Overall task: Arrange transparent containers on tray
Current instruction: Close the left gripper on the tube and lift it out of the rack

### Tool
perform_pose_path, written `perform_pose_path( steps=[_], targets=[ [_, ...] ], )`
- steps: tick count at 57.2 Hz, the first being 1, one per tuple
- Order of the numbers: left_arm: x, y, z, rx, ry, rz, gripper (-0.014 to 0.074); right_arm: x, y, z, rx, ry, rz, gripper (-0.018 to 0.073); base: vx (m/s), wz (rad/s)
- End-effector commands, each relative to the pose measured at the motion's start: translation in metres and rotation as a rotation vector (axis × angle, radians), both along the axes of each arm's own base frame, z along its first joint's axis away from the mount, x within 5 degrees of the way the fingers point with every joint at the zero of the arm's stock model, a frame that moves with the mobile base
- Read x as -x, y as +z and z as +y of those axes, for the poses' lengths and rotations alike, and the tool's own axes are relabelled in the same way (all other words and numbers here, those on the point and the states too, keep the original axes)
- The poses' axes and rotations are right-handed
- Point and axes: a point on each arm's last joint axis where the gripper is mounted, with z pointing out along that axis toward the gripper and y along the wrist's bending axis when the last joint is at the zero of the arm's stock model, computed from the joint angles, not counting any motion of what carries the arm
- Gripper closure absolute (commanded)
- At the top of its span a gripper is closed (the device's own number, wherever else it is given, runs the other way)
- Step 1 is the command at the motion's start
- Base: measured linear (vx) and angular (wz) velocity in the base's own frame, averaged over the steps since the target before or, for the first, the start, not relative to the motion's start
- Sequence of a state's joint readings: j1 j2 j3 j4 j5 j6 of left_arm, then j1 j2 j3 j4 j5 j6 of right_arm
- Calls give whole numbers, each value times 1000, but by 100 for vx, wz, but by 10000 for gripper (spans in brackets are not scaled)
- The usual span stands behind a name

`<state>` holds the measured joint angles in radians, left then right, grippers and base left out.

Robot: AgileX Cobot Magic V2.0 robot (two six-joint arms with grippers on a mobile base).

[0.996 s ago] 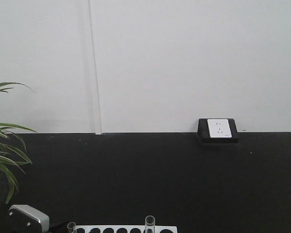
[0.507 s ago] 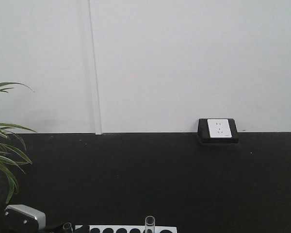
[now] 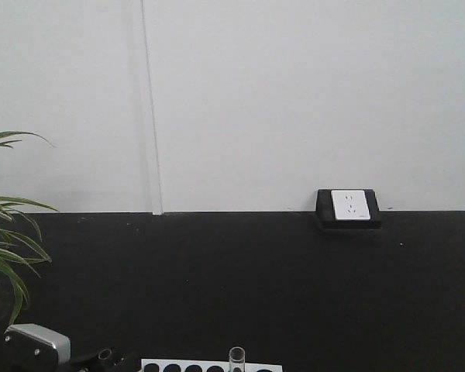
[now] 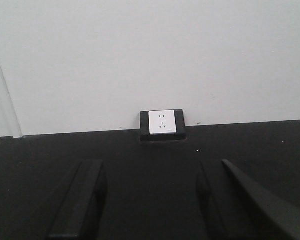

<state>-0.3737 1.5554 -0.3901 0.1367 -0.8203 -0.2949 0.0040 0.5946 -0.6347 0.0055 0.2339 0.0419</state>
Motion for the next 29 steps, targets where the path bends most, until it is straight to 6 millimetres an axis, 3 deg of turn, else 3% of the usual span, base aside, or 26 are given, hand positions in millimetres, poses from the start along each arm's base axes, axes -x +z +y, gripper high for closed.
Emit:
perform_pose_path(
  steps=[1,17,29],
  targets=[
    [-2,31,-2,87,3,-156,482,0,18,0,12,-3,-108,86,0,0],
    [10,65,3,107,5,-248,483,0,18,0,12,-3,-108,86,0,0],
    [5,127,3,106,22,-328,483,0,18,0,12,-3,-109,86,0,0]
  ],
)
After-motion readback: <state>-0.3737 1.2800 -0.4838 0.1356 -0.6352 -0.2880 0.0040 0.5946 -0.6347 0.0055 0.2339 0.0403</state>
